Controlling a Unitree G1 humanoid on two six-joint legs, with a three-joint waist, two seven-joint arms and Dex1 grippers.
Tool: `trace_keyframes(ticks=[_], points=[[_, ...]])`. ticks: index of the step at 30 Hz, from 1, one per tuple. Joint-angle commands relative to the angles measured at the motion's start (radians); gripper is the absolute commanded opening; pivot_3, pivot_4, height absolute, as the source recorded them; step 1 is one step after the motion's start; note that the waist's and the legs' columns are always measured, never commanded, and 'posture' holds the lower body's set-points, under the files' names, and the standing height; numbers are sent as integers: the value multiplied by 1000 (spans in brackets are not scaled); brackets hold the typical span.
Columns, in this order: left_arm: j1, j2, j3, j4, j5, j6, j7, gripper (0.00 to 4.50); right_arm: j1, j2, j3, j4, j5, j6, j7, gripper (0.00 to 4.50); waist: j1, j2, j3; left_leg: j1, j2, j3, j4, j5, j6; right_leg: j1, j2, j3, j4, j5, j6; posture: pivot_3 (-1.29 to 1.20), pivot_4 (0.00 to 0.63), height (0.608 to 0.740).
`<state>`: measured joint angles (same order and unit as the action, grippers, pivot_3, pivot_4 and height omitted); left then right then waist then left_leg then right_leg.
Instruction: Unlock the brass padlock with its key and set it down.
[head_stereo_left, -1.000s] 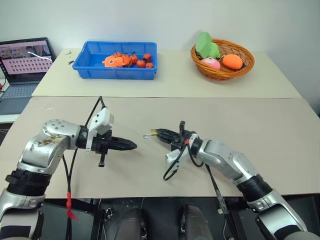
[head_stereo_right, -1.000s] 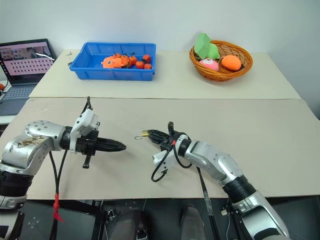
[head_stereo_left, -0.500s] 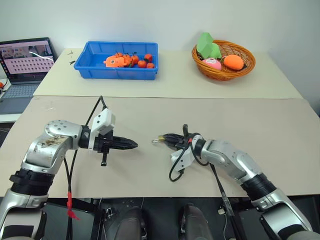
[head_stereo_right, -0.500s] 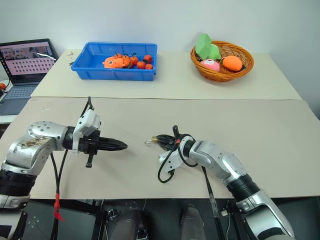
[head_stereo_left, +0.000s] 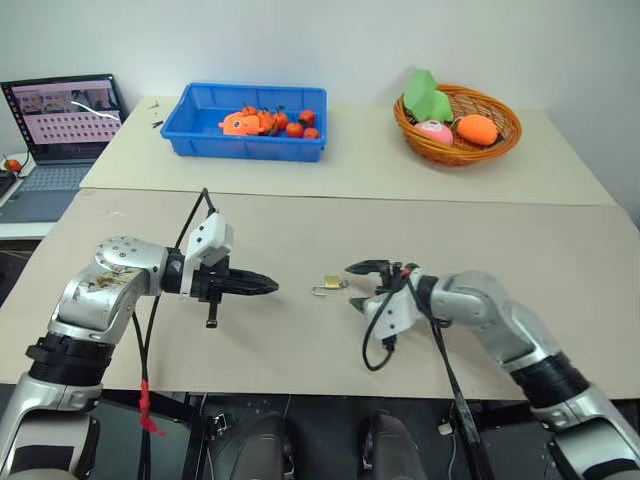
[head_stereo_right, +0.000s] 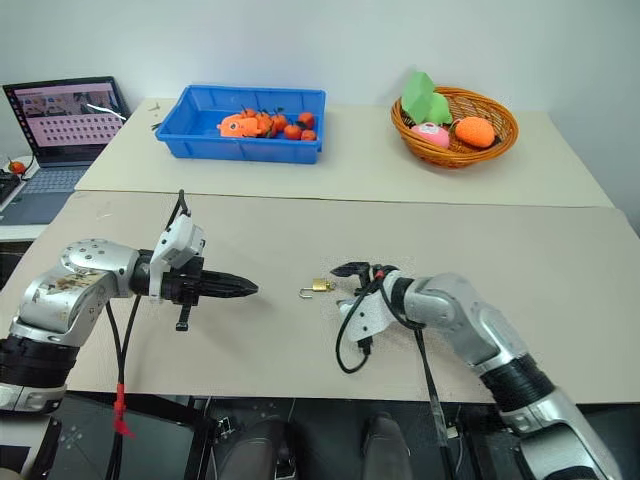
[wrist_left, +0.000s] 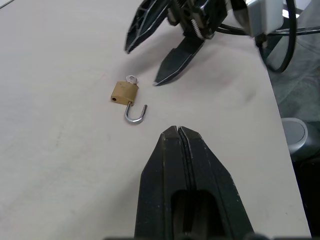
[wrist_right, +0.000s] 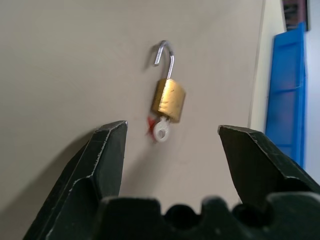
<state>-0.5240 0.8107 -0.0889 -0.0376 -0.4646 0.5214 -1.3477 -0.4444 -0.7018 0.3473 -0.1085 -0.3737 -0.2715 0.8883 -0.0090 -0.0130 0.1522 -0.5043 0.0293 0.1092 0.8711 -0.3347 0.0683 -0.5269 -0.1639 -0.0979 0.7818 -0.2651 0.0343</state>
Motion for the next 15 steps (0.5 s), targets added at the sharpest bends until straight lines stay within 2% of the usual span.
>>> trace_keyframes(ticks=[1,3,6,8,11,13,15], points=[[-7,-12,15,-14,1,-22,15,0,105,-24,-40,-114,223,265,170,3639,4,0,0,0,0,0,0,0,0,0,0,0,0,0,0,0,150,664],[12,-30,26,-30,-5,-12,47,0,123,26,-112,-157,312,428,128,3639,3,0,0,0,0,0,0,0,0,0,0,0,-1,0,0,0,150,664],[76,-116,82,-84,-24,12,205,0,138,186,-294,-221,431,738,-75,3639,-3,0,0,0,1,0,0,0,0,0,0,0,0,1,-1,0,150,664],[110,-219,153,-122,-21,17,395,0,180,255,-396,-293,412,836,-212,3639,-2,0,0,0,1,0,0,0,0,0,-1,2,2,1,-1,0,150,664],[138,-353,271,-136,12,15,674,0,190,435,-584,-405,423,1004,-469,3639,7,0,0,0,0,0,-1,0,0,0,-1,1,1,2,0,0,150,664],[132,-434,364,-74,57,-12,891,0,203,545,-667,-468,369,1036,-646,3639,11,1,-1,1,0,-1,-1,0,0,0,-1,1,1,2,0,0,150,664],[124,-465,438,41,131,-103,1054,0,236,594,-691,-496,298,1032,-767,3639,9,1,-2,3,-1,0,-3,0,-1,1,-1,2,1,2,0,0,150,664]])
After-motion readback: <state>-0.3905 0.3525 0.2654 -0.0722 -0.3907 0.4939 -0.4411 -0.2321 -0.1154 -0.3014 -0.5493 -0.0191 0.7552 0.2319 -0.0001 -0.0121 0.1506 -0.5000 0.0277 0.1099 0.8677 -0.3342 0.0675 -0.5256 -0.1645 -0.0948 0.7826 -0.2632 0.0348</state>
